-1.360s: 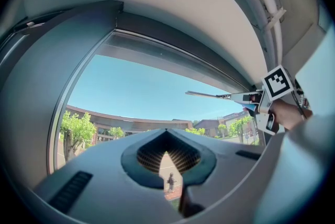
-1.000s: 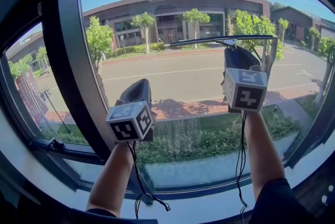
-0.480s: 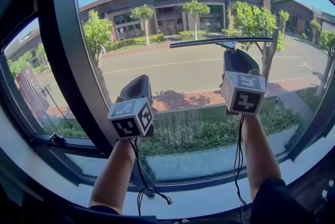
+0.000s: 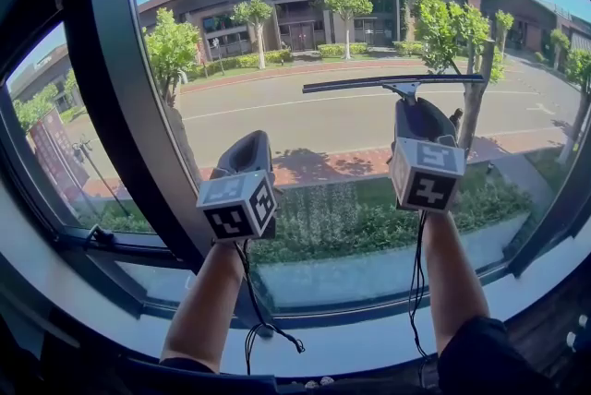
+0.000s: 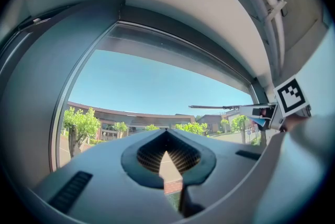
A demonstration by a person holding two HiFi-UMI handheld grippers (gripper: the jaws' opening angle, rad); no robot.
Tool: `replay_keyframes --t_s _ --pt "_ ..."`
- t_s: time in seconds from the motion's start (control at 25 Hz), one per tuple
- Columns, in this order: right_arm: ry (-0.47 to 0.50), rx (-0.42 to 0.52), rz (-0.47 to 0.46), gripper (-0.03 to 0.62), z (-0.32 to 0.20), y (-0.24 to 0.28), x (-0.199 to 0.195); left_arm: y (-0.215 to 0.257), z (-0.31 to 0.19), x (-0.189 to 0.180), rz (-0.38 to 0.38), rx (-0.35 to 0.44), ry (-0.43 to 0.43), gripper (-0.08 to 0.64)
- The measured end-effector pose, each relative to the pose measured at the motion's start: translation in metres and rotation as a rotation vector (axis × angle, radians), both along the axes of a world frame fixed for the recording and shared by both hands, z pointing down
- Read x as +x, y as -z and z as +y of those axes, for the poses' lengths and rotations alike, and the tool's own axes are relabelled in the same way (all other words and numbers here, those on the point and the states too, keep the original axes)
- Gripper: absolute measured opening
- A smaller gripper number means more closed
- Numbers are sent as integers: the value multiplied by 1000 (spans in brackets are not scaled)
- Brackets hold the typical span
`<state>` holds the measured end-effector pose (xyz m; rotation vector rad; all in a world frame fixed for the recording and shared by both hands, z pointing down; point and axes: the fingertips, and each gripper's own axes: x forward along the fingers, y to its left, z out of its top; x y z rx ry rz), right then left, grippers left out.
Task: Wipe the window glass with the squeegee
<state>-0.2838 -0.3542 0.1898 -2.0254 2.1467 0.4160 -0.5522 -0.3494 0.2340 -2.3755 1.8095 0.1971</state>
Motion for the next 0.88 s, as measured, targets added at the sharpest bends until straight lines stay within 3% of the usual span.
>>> replay_keyframes --t_s 0.88 --pt "-14 -96 -10 130 -2 -80 11 -39 0 15 11 -63 -3 2"
